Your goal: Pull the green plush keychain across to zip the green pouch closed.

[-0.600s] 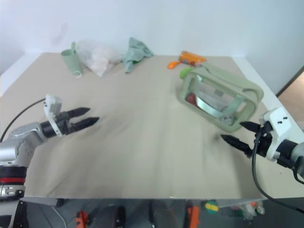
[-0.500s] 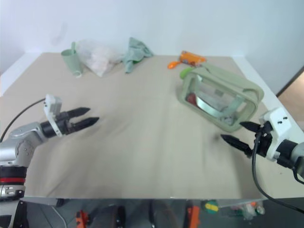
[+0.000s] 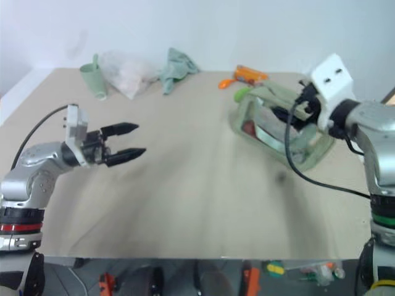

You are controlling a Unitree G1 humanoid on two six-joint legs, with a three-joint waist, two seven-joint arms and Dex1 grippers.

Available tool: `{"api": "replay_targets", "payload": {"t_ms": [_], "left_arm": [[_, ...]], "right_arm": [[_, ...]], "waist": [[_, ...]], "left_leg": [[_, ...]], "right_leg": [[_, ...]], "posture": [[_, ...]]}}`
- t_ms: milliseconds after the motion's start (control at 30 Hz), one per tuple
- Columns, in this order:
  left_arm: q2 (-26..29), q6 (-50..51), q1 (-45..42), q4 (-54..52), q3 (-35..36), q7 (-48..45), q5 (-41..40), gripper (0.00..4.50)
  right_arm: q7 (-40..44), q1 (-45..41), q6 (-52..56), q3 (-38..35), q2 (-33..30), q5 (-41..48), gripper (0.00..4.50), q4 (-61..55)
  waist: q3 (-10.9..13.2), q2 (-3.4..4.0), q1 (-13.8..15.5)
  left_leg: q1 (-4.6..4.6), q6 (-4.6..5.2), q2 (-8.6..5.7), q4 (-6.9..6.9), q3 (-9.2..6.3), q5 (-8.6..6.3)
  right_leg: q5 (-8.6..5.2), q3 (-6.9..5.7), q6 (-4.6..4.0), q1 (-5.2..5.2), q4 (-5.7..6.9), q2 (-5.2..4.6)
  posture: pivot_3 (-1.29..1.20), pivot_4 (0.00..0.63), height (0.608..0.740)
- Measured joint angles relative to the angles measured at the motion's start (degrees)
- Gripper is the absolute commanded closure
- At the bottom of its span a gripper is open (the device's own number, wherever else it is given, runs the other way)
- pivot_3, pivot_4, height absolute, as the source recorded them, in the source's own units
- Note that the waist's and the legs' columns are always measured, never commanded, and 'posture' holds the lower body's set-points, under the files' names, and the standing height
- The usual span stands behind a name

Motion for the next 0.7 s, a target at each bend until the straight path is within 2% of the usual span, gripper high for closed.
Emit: {"api": "replay_targets", "payload": {"t_ms": [133, 267, 367, 533, 567, 633, 700], "left_arm": [[-0.2, 0.0, 0.4, -2.2, -0.3, -0.1, -0.8, 0.02], [-0.6, 0.2, 1.3, -4.4, -0.4, 0.1, -1.2, 0.02], [-0.6, 0.6, 1.9, -5.3, -0.3, 0.1, -1.8, 0.02], [-0.7, 1.2, 2.0, -6.4, -0.3, 0.4, -2.5, 0.02], [-0.8, 1.2, 2.0, -6.4, -0.3, 0.6, -2.6, 0.00], [-1.0, 1.2, 2.3, -6.4, -0.3, 1.2, -2.7, 0.00], [-1.1, 1.2, 2.4, -6.4, -0.3, 1.5, -2.8, 0.00]], "right_arm": [[2.5, -3.9, -1.5, 4.6, 0.2, -2.6, 0.00, 3.1], [3.6, -6.4, -8.8, 9.8, 0.1, -10.6, 0.00, 12.9], [3.9, -7.6, -12.0, 11.7, 0.4, -14.2, 0.00, 18.4], [4.9, -10.6, -14.4, 11.7, 1.2, -16.4, 0.00, 20.8], [5.1, -10.7, -14.9, 11.7, 1.8, -16.8, 0.40, 21.2], [5.5, -10.7, -15.3, 11.8, 2.7, -17.4, 0.76, 21.7], [6.5, -10.7, -15.4, 11.9, 3.2, -17.5, 1.49, 21.9]], "waist": [[0.0, 0.00, 0.1], [0.0, 0.00, 0.0], [0.0, 0.04, 0.0], [0.0, 0.06, -0.1], [0.0, 0.06, -0.1], [0.0, 0.07, -0.1], [0.1, 0.08, -0.1]], "left_leg": [[-0.09, 0.00, -0.05, 0.02, 0.01, -0.03], [-0.09, 0.03, -0.10, 0.10, 0.08, -0.04], [-0.09, 0.03, -0.10, 0.11, 0.11, -0.04], [-0.04, 0.02, 0.01, 0.08, 0.07, -0.04], [-0.04, 0.02, 0.02, 0.08, 0.03, -0.04], [-0.04, 0.01, 0.02, 0.08, 0.02, -0.03], [-0.04, 0.00, 0.02, 0.09, 0.02, -0.02]], "right_leg": [[-0.02, -0.01, 0.01, -0.05, -0.01, -0.07], [-0.01, 0.03, 0.03, -0.05, -0.01, -0.15], [-0.01, 0.06, 0.03, -0.06, 0.00, -0.14], [-0.01, 0.06, 0.02, -0.08, 0.05, 0.01], [-0.02, 0.01, 0.01, -0.08, 0.06, 0.03], [-0.02, 0.01, 0.00, -0.08, 0.10, 0.03], [-0.01, 0.01, 0.00, -0.08, 0.11, 0.02]], "posture": [[0.00, 0.150, 0.737], [0.00, 0.150, 0.737], [0.00, 0.150, 0.737], [0.00, 0.150, 0.737], [0.00, 0.150, 0.737], [0.00, 0.150, 0.737], [0.00, 0.150, 0.737]]}}
